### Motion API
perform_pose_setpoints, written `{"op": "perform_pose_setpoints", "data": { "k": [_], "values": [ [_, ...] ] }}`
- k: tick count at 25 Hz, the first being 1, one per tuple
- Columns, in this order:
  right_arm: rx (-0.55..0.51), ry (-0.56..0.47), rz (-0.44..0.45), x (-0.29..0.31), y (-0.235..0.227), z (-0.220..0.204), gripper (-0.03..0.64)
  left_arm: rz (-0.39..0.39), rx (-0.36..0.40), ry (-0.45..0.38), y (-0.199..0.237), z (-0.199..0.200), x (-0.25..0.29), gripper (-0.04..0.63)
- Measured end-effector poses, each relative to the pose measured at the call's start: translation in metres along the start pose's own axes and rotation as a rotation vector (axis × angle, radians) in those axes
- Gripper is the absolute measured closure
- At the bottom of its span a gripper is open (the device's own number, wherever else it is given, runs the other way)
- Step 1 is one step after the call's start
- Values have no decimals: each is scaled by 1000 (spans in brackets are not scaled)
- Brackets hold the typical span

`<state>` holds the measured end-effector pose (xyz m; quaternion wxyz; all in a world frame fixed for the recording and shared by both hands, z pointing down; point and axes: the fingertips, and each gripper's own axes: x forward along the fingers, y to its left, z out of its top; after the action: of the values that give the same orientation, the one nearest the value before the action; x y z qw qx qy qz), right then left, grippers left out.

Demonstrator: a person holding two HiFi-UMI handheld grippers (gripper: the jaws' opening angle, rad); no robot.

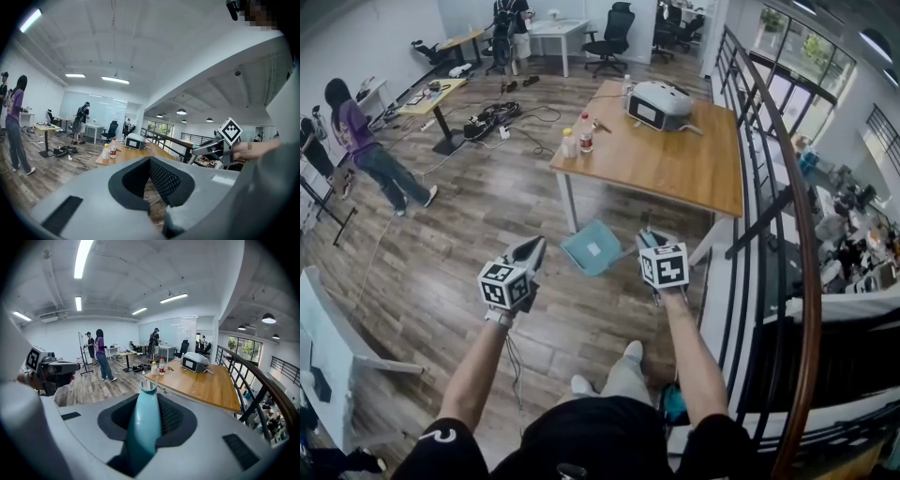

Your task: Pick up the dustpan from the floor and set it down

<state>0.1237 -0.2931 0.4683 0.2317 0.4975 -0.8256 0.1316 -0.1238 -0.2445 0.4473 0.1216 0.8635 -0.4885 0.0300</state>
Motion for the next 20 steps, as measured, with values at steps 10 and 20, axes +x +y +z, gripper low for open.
{"op": "perform_pose_setpoints", "data": {
  "k": [10,20],
  "values": [
    [18,86,-19,34,-33,-64,526,-17,-50,61,-4,-51,36,597],
    [16,161,-20,90,-58,-141,526,-62,-92,150,-18,-120,86,597]
  ]
}}
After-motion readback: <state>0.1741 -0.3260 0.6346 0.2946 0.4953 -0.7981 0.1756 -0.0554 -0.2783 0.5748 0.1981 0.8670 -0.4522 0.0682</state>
